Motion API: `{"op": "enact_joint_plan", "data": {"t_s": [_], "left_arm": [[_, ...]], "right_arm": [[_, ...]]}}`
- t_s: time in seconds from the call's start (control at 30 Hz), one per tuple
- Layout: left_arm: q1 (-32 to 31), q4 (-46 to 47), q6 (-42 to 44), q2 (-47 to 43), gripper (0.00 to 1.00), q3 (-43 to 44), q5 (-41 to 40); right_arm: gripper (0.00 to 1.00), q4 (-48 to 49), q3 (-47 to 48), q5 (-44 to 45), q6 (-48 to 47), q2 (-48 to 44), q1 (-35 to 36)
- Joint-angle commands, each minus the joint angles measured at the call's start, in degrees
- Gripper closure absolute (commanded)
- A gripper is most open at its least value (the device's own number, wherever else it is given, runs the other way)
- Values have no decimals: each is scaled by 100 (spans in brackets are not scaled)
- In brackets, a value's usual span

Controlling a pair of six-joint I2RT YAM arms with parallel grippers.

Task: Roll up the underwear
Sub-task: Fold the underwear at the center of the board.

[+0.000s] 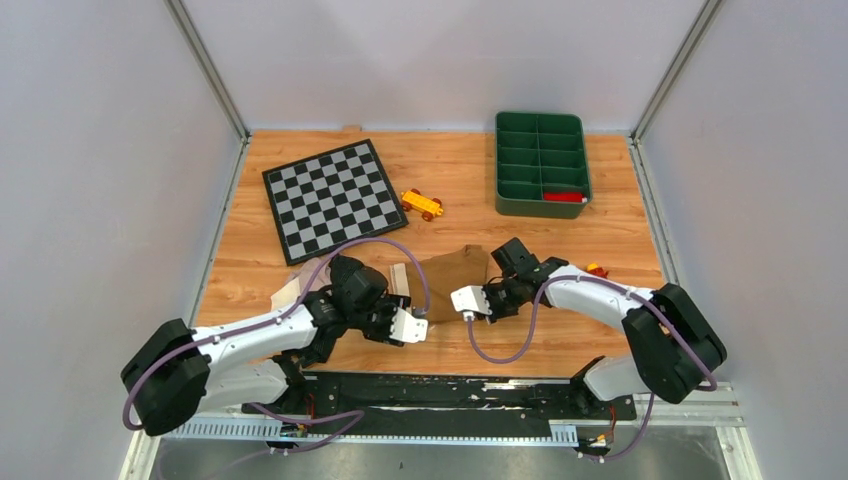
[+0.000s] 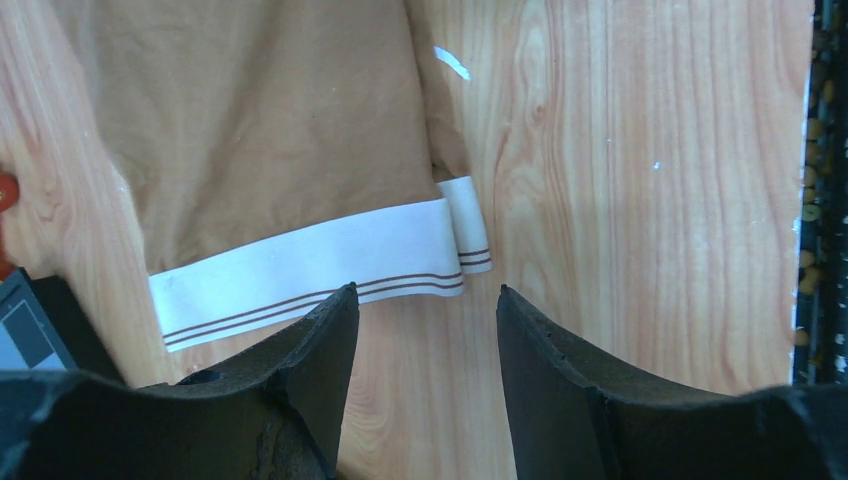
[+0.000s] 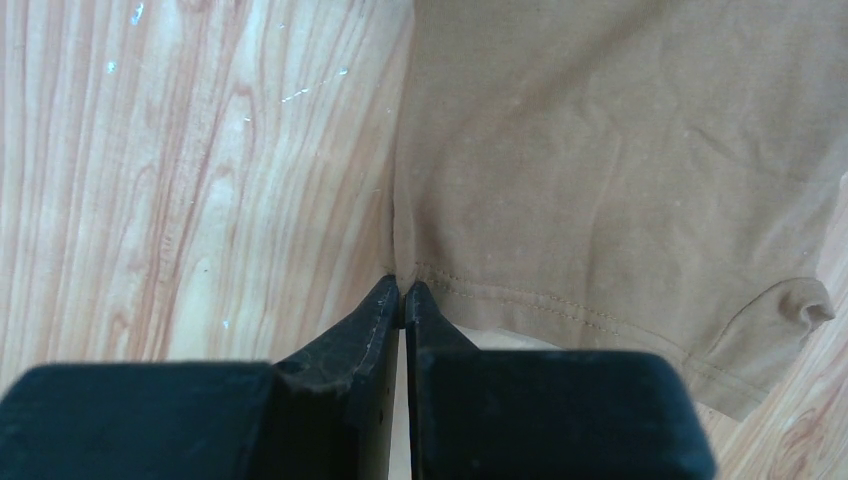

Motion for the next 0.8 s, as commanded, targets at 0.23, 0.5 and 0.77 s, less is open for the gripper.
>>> {"op": "enact_joint_plan", "data": {"t_s": [0.23,0.5,0.77], "left_arm": [[-488,-186,766,479,46,270,-177],[-626,-134,673,899,51,464,-419],[-850,-162,699,1161,59,523,-656]], "right_arm": [[93,-87,-244,-119,306,-176,-37],[93,-53,-303,-136,349,-217,-34],[94,-122,-306,-145,388,-271,-41]]}}
